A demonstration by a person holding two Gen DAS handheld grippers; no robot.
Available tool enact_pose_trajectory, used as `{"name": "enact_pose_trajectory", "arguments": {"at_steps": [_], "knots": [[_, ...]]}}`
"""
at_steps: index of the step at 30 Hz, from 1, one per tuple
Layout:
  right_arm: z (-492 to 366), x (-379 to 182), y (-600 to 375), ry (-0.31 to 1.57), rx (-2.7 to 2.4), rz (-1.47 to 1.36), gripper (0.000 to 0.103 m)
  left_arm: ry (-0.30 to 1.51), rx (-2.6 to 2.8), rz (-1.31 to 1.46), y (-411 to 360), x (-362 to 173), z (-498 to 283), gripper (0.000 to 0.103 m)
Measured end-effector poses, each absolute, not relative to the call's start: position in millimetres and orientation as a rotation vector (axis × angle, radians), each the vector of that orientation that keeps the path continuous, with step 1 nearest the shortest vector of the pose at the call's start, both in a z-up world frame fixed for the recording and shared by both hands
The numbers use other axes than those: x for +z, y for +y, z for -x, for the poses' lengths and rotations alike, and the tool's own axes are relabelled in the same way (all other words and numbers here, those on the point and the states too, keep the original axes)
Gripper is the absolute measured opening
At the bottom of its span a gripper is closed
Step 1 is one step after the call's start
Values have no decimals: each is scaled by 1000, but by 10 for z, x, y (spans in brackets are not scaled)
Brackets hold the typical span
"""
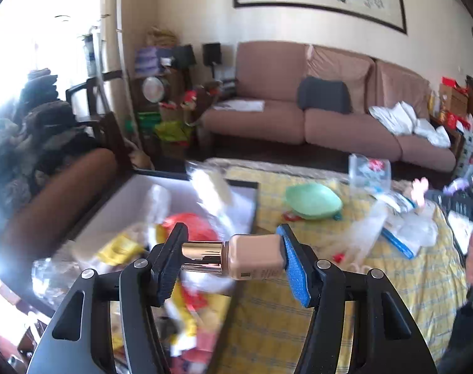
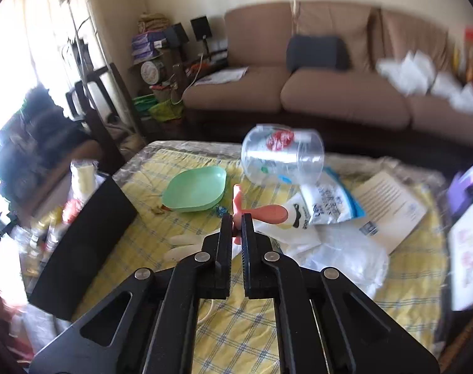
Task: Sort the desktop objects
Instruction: 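Carry the bottle and pink piece over the black box and release both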
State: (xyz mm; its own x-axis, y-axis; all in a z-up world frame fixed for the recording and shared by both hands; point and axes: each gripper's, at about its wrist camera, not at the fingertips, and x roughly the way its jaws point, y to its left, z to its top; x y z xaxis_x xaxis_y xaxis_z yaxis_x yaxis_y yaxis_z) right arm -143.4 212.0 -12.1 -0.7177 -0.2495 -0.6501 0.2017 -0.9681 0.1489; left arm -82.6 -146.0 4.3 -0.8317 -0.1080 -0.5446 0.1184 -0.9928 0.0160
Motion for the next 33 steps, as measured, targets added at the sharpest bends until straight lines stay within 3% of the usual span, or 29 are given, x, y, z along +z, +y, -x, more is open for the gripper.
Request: {"name": "enact_pose_trajectory", "arguments": {"at_steps": [7, 10, 16, 21, 28, 33], "knots": [[955, -177, 1107, -55, -2432, -1041, 6, 219, -2852, -826, -2163, -3, 686, 60], [816, -13, 716, 49, -2449, -974, 6, 351, -2857, -826, -2436, 40, 576, 60], [623, 453, -104, 168, -2375, -844, 6, 362, -2809, -797, -2851, 189, 349, 60], [596, 696, -771, 108, -2229, -782, 6, 698, -2752, -873, -3466, -12, 255, 60], [801, 317, -1666, 341, -2244, -896, 6, 766, -2664, -1105, -3673, -486, 512, 60], [1028, 20, -2033, 246, -2098, -1029, 6, 794, -2652, -1087, -3673, -633, 671, 61]]}}
